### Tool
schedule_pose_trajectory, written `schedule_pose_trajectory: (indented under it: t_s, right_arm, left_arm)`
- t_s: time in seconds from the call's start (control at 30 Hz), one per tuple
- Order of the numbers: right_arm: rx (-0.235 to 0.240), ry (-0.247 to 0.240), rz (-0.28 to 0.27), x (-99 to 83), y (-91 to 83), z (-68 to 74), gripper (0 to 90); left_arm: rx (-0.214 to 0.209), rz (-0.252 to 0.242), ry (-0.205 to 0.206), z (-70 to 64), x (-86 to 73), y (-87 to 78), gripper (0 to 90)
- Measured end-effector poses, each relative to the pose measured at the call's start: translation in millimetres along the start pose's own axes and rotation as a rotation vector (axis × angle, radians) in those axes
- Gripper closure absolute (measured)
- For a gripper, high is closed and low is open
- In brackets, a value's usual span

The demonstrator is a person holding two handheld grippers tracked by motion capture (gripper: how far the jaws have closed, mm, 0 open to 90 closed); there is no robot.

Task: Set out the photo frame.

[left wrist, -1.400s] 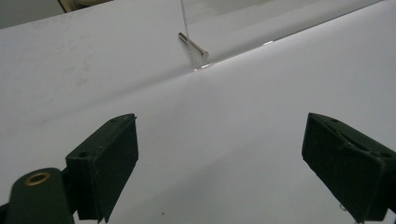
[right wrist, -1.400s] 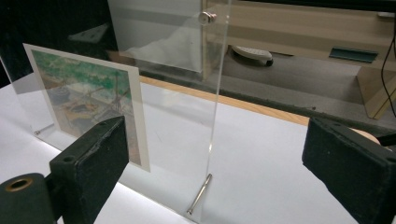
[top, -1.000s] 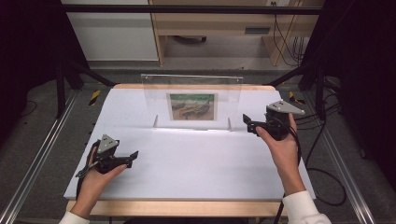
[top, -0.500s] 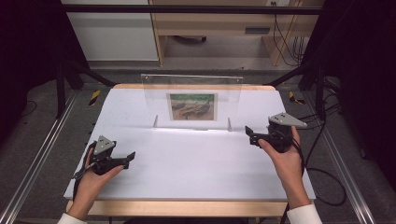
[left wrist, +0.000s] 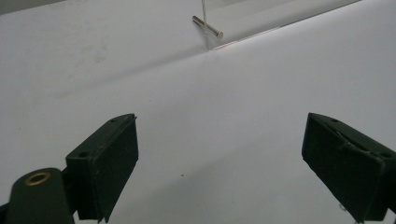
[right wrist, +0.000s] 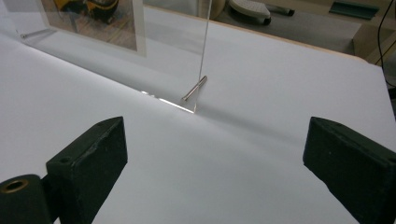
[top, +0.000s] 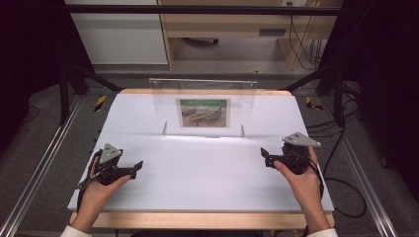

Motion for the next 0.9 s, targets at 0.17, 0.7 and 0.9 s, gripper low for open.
schedule_pose_trajectory:
  t_s: [0.17,0.7,0.9]
  right_arm:
    - [-0.005,0.006,0.021,-13.5,0.7,-1.6,7.1]
    - [-0.014,0.027,0.194,-74.4,13.7,2.5,7.7]
    - [-0.021,0.021,0.209,-80.8,16.7,8.9,6.1]
  left_arm:
    - [-0.002,0.005,0.004,-0.7,-0.5,0.3,10.7]
    - [-0.02,0.038,0.009,-3.7,-6.6,1.3,9.6]
    - [-0.022,0.064,0.003,-8.4,-11.0,6.2,8.0]
Point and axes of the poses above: each handheld gripper's, and its own axes: y roughly forward along the jaws, x roughly out of its top, z roughly to its left, the point moved 9 cm from there along y, roughly forward along the jaws, and after that the axes turned 7 degrees about y, right-handed, at the moved point
